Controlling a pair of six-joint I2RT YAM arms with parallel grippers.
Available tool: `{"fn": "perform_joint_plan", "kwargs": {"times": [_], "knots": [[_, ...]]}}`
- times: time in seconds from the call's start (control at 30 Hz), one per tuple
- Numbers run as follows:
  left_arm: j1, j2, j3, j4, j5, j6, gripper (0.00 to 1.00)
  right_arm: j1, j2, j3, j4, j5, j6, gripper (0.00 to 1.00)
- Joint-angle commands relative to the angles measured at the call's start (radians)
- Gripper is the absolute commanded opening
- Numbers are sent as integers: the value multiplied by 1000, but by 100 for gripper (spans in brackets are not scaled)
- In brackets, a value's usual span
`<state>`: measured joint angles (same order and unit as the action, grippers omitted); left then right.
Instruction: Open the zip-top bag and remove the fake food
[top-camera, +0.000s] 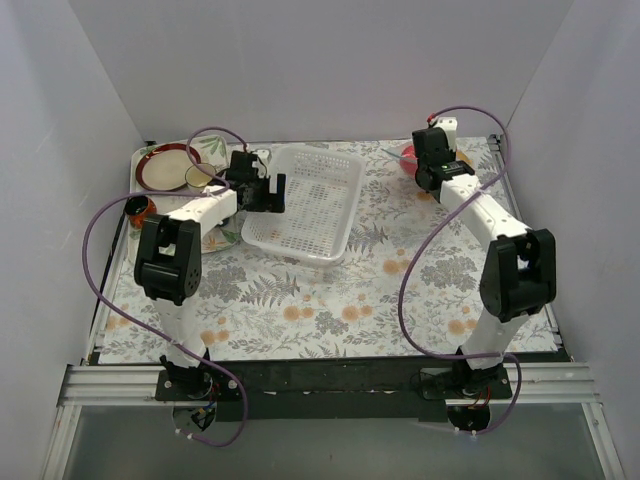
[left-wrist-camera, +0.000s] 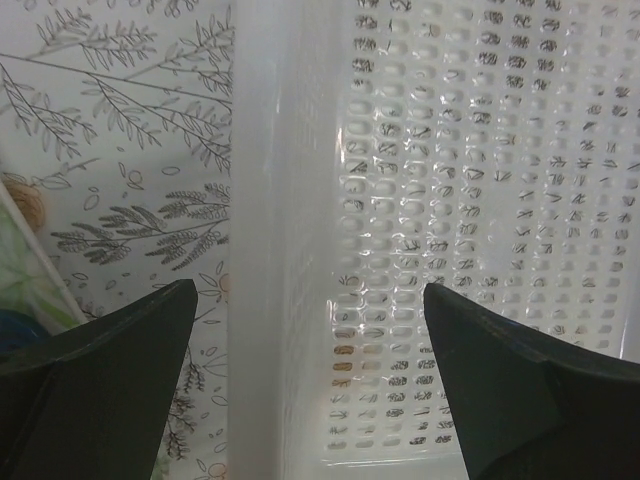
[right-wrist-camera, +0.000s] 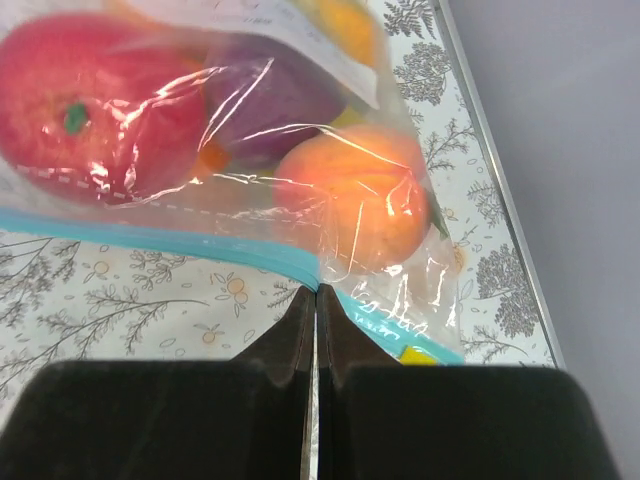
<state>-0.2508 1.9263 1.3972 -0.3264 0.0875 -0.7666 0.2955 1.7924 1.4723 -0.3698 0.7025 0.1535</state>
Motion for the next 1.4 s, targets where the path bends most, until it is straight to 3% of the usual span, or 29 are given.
{"fn": "perform_joint_plan", "kwargs": {"times": [0.0,0.23,0.7,0.97,1.37], "knots": [[-28,-59,-50,4,14,-23,98,-2,-120,-47,6,-29,60,1],[-119,-168,-167,-79,121,-66,98,-2,-266,-70,-17,-69,66,1],[-367,-337,-421,-145,164,-34,98,-2,-433,-4,-47,-106,61,1],[-446,-371,-411,-232,169,-31,98,-2,-464,66,-75,-143,73,1],[-469,-403,-254,-264,330,-82,98,-1,-479,172,-89,-222,95,1]]}}
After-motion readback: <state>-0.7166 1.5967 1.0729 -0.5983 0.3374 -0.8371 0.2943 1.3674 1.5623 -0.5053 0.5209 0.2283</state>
